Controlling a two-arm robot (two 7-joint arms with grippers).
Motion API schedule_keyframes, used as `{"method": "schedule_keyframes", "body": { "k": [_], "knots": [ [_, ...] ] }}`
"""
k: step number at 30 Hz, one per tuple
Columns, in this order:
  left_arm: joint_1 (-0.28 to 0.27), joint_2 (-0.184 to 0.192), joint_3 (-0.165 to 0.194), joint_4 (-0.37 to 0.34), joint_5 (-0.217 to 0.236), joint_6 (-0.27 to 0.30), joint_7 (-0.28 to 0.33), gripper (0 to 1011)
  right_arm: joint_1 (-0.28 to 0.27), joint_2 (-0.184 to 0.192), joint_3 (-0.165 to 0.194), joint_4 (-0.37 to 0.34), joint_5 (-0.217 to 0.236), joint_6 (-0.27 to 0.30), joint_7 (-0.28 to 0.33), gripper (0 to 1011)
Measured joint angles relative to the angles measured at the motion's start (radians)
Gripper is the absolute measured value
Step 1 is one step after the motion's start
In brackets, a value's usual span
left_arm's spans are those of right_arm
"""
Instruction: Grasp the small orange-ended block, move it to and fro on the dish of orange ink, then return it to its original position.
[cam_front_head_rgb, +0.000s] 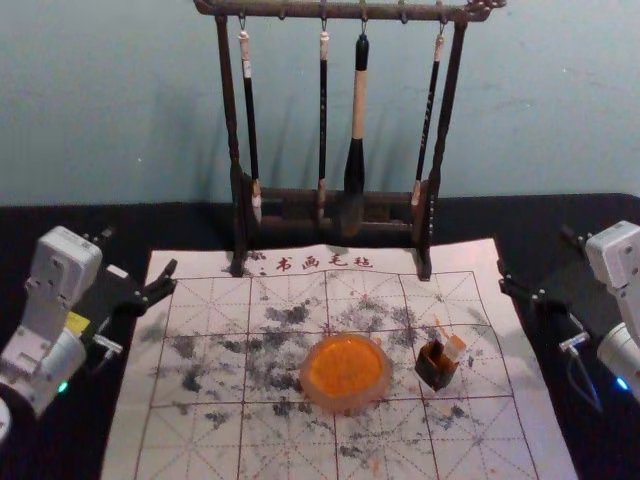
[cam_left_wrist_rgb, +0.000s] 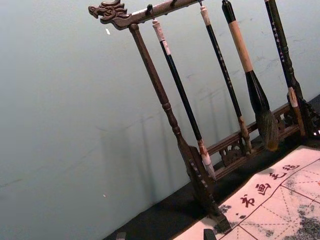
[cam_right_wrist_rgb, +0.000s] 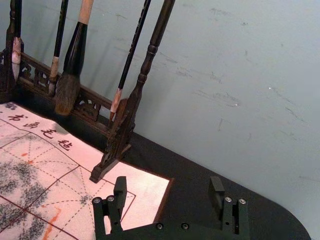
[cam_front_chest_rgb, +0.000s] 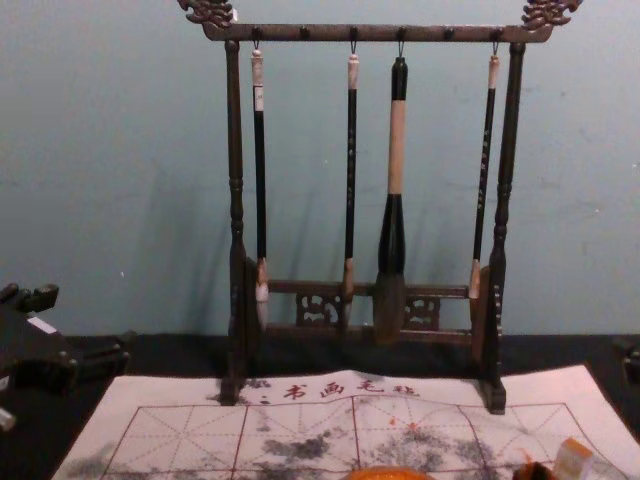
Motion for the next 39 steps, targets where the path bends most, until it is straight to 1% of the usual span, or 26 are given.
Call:
{"method": "schedule_keyframes", "body": {
  "k": [32, 35, 39],
  "knots": [
    [0.000, 0.000, 0.000, 0.000, 0.000, 0.000, 0.000, 1001, -0.001, 0.000, 0.002, -0.001, 0.000, 0.000, 0.002, 1002],
    [0.000, 0.000, 0.000, 0.000, 0.000, 0.000, 0.000, 1001, -0.011, 0.005, 0.017, -0.018, 0.016, -0.001, 0.028, 1002],
    [0.000, 0.000, 0.000, 0.000, 0.000, 0.000, 0.000, 1001, -0.035, 0.016, 0.042, -0.054, 0.051, -0.011, 0.069, 1002]
  ]
}}
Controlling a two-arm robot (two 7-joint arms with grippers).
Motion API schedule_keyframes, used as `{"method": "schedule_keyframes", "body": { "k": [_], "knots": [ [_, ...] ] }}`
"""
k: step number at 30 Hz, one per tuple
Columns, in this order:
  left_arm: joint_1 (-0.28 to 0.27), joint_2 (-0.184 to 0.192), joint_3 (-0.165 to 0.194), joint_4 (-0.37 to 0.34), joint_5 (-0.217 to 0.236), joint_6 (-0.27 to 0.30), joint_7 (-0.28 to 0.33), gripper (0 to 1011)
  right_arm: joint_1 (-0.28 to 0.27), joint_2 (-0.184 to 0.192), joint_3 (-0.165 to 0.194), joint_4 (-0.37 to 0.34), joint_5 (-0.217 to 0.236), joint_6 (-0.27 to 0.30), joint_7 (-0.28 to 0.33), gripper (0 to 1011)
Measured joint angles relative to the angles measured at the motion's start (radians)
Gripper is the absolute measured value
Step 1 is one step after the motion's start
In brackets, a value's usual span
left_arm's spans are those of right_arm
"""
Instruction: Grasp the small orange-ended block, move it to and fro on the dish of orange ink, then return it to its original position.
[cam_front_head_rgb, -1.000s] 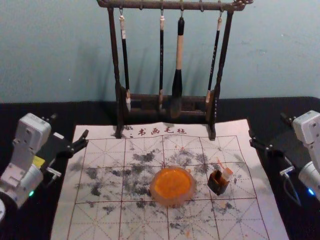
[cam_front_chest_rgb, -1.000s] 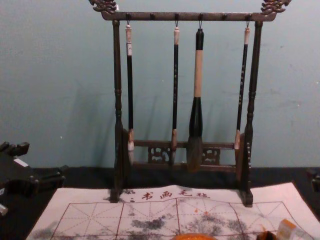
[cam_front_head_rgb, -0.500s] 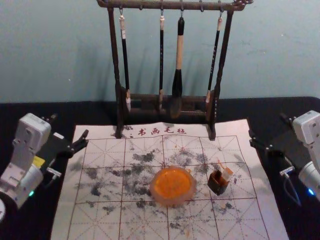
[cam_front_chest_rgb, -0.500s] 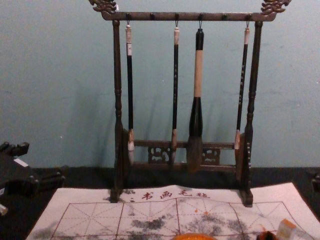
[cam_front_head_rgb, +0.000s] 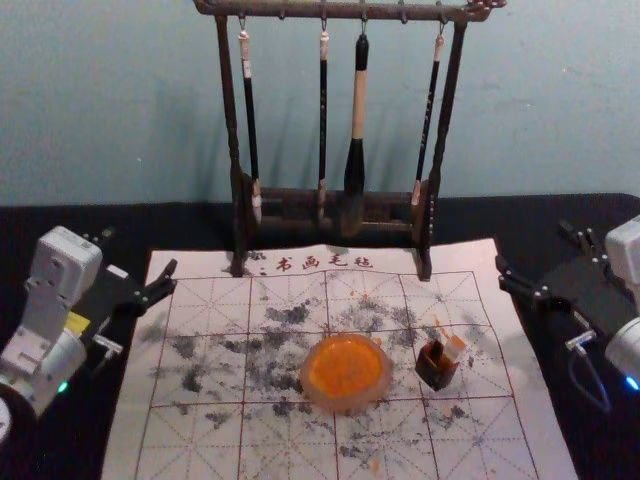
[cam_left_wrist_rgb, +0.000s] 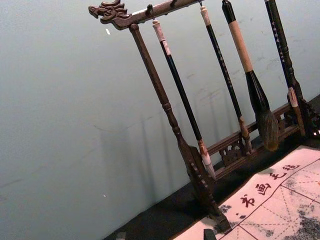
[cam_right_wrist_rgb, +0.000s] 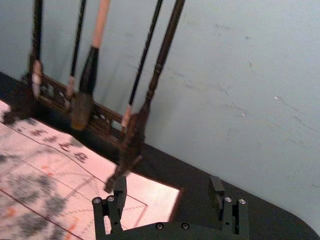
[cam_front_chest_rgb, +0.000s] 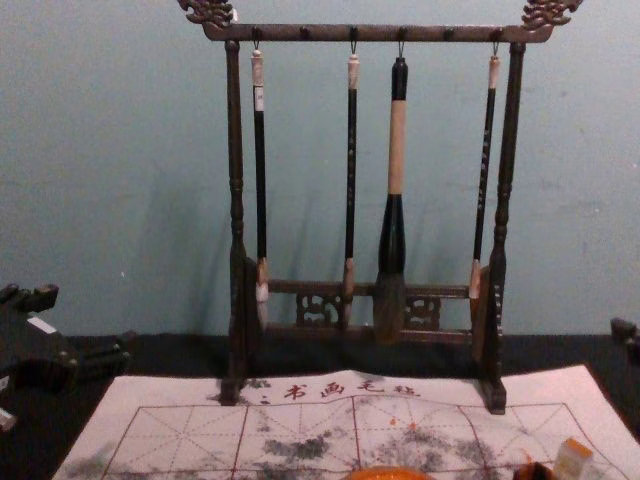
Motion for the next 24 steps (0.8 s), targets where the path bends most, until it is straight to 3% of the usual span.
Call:
{"method": "schedule_keyframes", "body": {
  "k": [10, 17, 24],
  "knots": [
    [0.000, 0.000, 0.000, 0.000, 0.000, 0.000, 0.000, 1001, -0.103, 0.038, 0.062, -0.128, 0.140, -0.025, 0.153, 1002],
    [0.000, 0.000, 0.000, 0.000, 0.000, 0.000, 0.000, 1001, -0.144, 0.055, 0.047, -0.167, 0.166, -0.021, 0.255, 1002],
    [0.000, 0.000, 0.000, 0.000, 0.000, 0.000, 0.000, 1001, -0.147, 0.047, 0.017, -0.132, 0.153, 0.006, 0.316, 1002]
  ]
}}
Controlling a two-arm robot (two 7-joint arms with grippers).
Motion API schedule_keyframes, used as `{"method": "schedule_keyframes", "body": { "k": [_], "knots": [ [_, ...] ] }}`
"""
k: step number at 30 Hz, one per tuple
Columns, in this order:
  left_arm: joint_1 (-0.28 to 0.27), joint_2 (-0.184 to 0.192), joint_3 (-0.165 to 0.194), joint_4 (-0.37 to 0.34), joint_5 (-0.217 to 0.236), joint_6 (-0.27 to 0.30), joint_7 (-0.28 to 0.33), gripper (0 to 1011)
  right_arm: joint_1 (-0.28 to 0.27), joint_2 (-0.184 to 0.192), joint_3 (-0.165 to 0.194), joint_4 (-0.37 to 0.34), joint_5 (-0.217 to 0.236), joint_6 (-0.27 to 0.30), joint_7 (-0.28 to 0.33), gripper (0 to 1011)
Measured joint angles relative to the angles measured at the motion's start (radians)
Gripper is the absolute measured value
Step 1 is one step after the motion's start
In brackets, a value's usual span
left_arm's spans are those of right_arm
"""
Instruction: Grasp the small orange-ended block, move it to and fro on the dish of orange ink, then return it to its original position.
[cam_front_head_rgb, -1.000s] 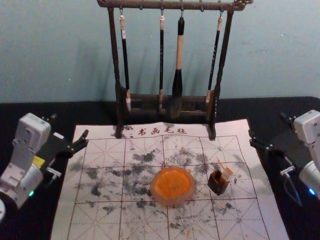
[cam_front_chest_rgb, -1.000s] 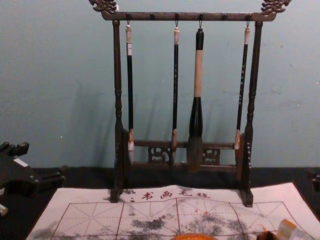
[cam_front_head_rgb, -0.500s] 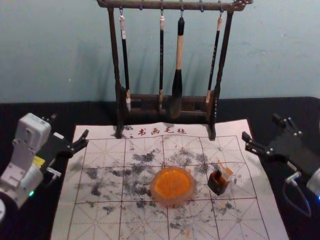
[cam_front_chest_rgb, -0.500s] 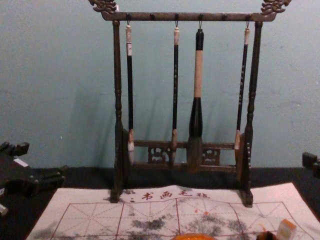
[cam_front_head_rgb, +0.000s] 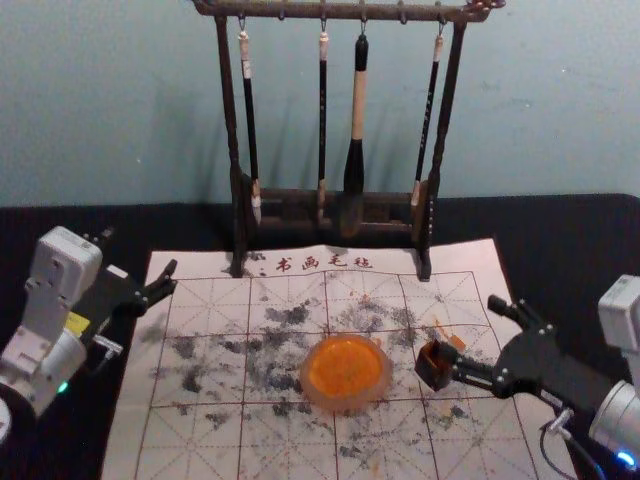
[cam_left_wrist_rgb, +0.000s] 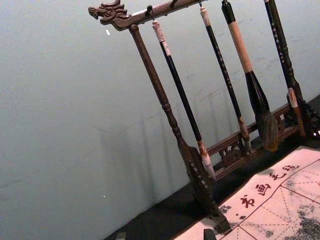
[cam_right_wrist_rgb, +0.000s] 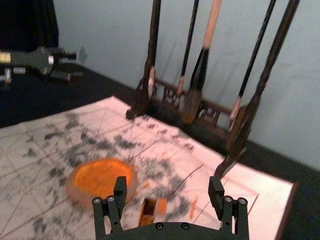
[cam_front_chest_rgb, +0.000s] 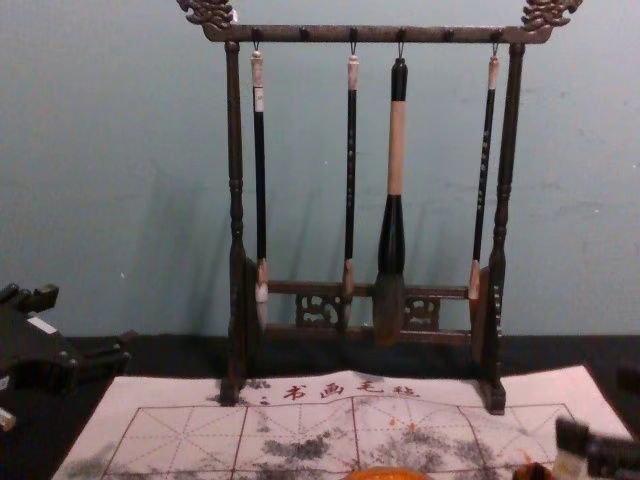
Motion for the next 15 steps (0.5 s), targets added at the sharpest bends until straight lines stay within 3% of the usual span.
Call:
{"method": "schedule_keyframes", "body": {
  "k": [15],
  "knots": [
    [0.000, 0.000, 0.000, 0.000, 0.000, 0.000, 0.000, 1001, 0.027, -0.051, -0.010, 0.086, 0.010, 0.043, 0.090, 1002]
  ]
}}
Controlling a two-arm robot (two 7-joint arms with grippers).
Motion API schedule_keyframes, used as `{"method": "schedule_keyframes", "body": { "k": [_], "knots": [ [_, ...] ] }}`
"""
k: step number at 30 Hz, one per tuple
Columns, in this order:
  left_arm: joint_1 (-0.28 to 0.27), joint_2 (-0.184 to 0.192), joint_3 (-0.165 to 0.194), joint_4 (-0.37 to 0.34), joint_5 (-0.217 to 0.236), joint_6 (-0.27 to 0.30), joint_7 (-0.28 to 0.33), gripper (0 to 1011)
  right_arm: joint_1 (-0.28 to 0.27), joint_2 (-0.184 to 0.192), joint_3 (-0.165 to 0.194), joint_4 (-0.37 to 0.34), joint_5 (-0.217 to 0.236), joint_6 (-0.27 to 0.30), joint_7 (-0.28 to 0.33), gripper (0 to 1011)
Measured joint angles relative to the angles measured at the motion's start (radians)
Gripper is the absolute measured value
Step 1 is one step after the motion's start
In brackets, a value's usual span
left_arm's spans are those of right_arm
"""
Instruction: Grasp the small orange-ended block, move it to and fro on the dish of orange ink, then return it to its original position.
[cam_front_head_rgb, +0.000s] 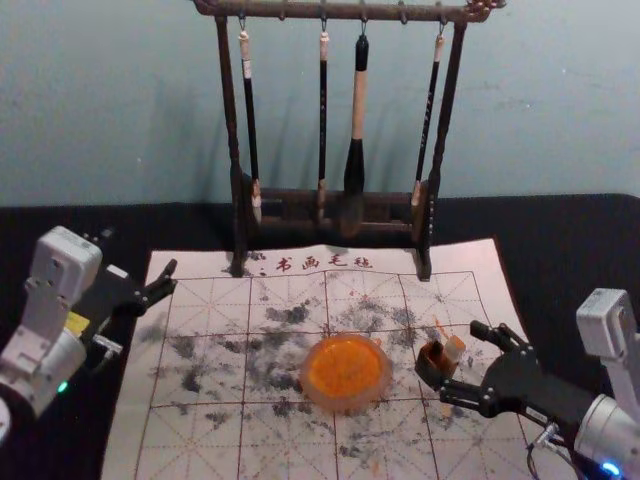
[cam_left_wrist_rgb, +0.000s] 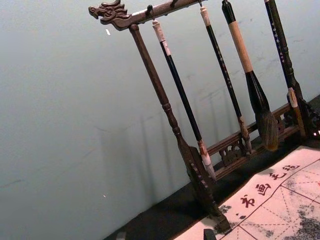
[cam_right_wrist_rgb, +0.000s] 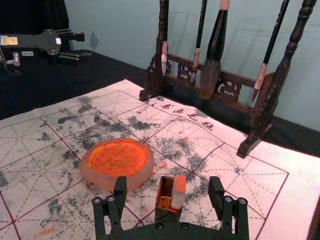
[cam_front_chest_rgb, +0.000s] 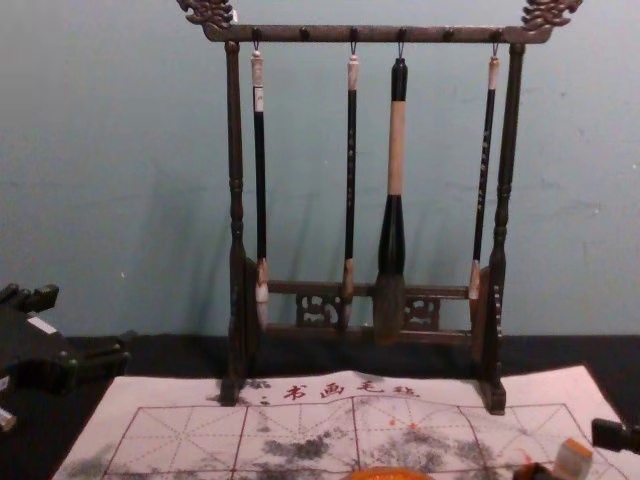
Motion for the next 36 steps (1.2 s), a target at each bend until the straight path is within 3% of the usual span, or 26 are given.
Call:
{"method": "schedule_keyframes", "body": {
  "k": [18, 34, 36],
  "knots": [
    [0.000, 0.000, 0.000, 0.000, 0.000, 0.000, 0.000, 1001, 0.026, -0.053, 0.029, 0.045, 0.004, 0.058, 0.043, 1002],
    [0.000, 0.000, 0.000, 0.000, 0.000, 0.000, 0.000, 1001, 0.025, -0.052, 0.029, 0.045, 0.003, 0.057, 0.043, 1002],
    [0.000, 0.000, 0.000, 0.000, 0.000, 0.000, 0.000, 1001, 0.025, -0.052, 0.028, 0.045, 0.003, 0.057, 0.043, 960]
  ]
}}
